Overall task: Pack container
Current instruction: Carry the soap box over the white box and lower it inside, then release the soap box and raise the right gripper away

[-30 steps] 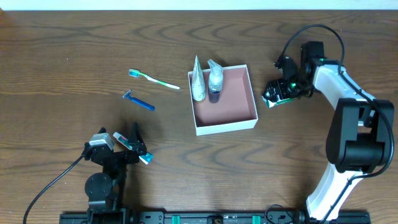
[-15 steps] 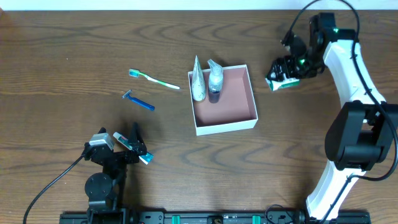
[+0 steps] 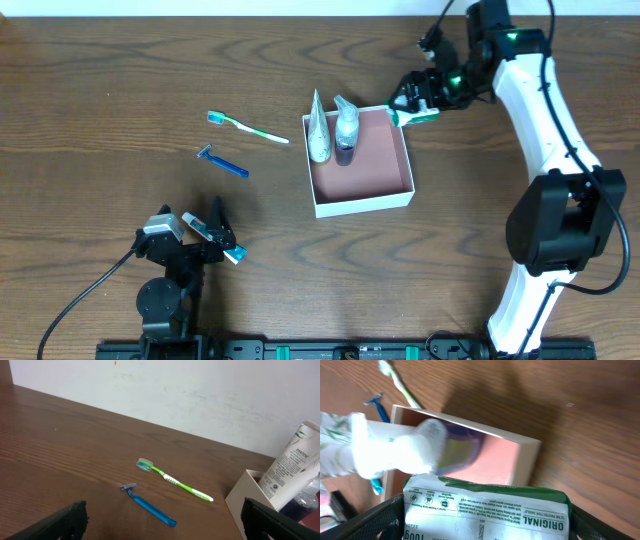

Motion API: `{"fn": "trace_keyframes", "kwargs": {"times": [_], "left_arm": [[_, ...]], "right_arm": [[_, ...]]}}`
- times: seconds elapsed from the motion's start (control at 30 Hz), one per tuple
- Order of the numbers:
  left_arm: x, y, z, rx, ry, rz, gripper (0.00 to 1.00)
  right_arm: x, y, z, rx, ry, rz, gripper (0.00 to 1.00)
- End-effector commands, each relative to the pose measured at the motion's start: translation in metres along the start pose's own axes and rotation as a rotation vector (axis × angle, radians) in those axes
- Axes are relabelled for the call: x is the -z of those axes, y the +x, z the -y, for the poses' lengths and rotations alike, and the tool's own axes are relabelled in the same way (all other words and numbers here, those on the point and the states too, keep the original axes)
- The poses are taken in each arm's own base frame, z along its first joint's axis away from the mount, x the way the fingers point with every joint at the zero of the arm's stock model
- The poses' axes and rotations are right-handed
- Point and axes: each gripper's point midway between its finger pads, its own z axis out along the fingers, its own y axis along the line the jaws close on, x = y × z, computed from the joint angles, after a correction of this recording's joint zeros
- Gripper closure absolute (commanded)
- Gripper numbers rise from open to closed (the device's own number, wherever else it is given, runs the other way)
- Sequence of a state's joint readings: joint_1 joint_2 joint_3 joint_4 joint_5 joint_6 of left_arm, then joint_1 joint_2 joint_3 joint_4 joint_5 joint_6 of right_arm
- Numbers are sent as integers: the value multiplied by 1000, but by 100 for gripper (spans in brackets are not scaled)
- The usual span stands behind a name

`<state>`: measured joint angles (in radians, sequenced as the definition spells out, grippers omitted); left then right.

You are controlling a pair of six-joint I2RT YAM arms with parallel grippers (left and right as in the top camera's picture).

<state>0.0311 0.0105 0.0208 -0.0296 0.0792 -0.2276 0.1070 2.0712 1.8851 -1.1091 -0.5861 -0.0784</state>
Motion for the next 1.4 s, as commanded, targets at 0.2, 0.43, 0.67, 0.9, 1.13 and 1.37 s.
{"fn": "trace_keyframes", "kwargs": {"times": [0.2,0.43,0.67,0.9,1.13,1.37], "left_arm": [[-1,15,-2,-15,4,-49,2],[-1,15,-2,-15,4,-49,2],[-1,15,-2,-15,4,-49,2],[-1,15,-2,-15,4,-49,2],[-1,15,-2,-15,4,-49,2],[-1,15,-2,-15,4,-49,2]], "right_arm": [[-15,-12,-42,-12,-16,24,9],[-19,-11,-37,-21,53,18,8],[-19,-11,-26,-21,114,22,5],[-18,-14,-24,-15,126,32,1],[-16,-17,-34,-9,79,41,1],[10,-25,-34,-32,86,58,1]]}}
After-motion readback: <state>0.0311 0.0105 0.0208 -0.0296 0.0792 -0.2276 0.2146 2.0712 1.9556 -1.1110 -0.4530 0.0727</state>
